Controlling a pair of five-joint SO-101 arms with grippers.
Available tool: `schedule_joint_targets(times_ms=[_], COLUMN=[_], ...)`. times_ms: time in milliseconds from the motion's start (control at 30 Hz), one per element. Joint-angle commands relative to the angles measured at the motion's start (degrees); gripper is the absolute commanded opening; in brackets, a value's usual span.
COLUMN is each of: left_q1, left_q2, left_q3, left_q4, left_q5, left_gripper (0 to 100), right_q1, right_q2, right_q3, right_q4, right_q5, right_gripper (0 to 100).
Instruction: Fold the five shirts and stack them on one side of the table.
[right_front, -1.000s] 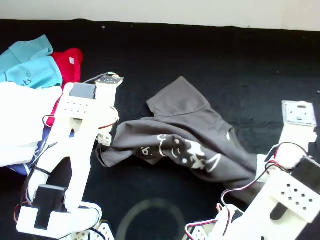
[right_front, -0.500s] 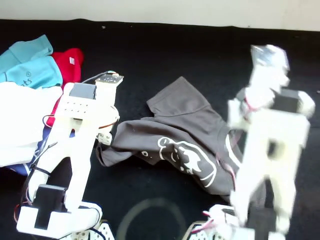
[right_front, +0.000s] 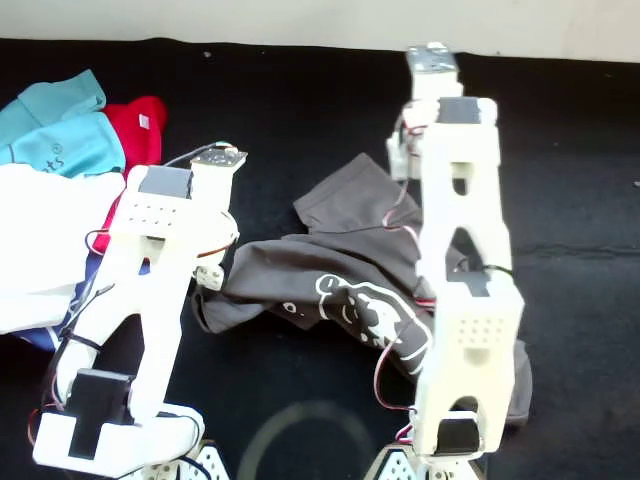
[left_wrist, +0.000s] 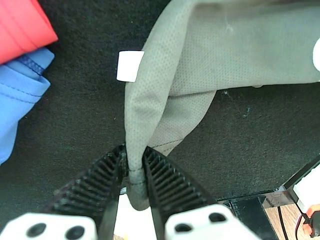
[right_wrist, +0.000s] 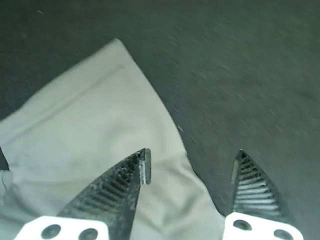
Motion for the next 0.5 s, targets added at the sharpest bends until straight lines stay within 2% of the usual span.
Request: schedule_joint_targets(times_ms=[0,200,467], left_q1=[0.31,0.22,0.22], left_q2=[-2.51,-2.42,-2.51], left_q3=[-0.04,-0.04,-0.48], left_q4=[0.0,0.0,1.67], left_q5=[-0.26,-0.26,-0.26], left_gripper=[1,1,1], right_q1=[-3.82,-7.87,-6.9], right_q2=[6.37,20.26,31.78], right_q3=[-10.15,-24.66,-37.05], right_q4=[-1.01,-1.01,-0.48], right_q5=[-0.35,-0.18,-0.18], right_gripper=[25.9,25.9,25.9])
